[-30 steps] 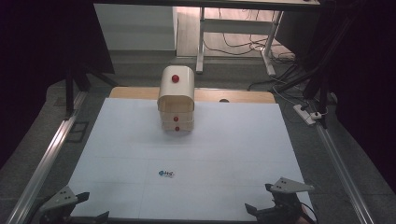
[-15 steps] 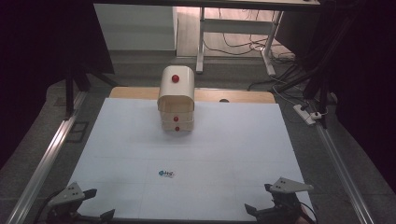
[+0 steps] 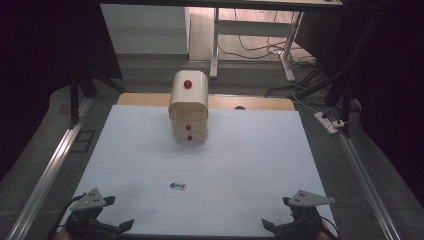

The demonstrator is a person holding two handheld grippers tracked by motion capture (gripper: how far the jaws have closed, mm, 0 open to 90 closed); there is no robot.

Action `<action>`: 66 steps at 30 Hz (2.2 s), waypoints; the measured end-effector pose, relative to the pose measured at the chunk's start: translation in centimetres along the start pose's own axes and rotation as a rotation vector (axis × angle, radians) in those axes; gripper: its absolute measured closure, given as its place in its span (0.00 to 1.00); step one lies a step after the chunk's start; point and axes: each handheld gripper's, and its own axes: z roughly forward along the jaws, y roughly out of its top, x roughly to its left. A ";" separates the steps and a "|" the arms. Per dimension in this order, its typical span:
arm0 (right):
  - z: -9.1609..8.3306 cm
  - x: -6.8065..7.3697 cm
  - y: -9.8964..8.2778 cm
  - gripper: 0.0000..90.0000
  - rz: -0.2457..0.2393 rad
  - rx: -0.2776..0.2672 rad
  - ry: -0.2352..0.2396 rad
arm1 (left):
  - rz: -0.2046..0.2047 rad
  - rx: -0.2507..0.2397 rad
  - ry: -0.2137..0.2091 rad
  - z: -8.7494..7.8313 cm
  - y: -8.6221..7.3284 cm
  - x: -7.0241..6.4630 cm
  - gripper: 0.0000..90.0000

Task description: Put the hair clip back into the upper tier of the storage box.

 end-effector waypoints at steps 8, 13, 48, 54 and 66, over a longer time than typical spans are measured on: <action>0.0 0.0 0.0 0.00 -0.005 0.005 0.001 | 0.010 0.012 -0.038 1.2 0.8 0.1 0.02; 0.1 0.1 0.0 0.00 -0.008 0.010 0.002 | 0.027 0.016 -0.075 2.1 1.5 0.2 0.01; 0.3 0.2 0.1 0.00 -0.025 0.027 0.008 | 0.152 0.051 -0.096 9.3 6.9 0.0 0.00; 0.3 0.2 0.1 0.00 -0.030 0.032 0.010 | 0.176 0.079 -0.108 10.6 7.7 0.3 0.01; 0.3 0.2 0.1 0.01 -0.035 0.034 0.014 | 0.246 0.121 -0.132 13.9 9.2 0.7 0.00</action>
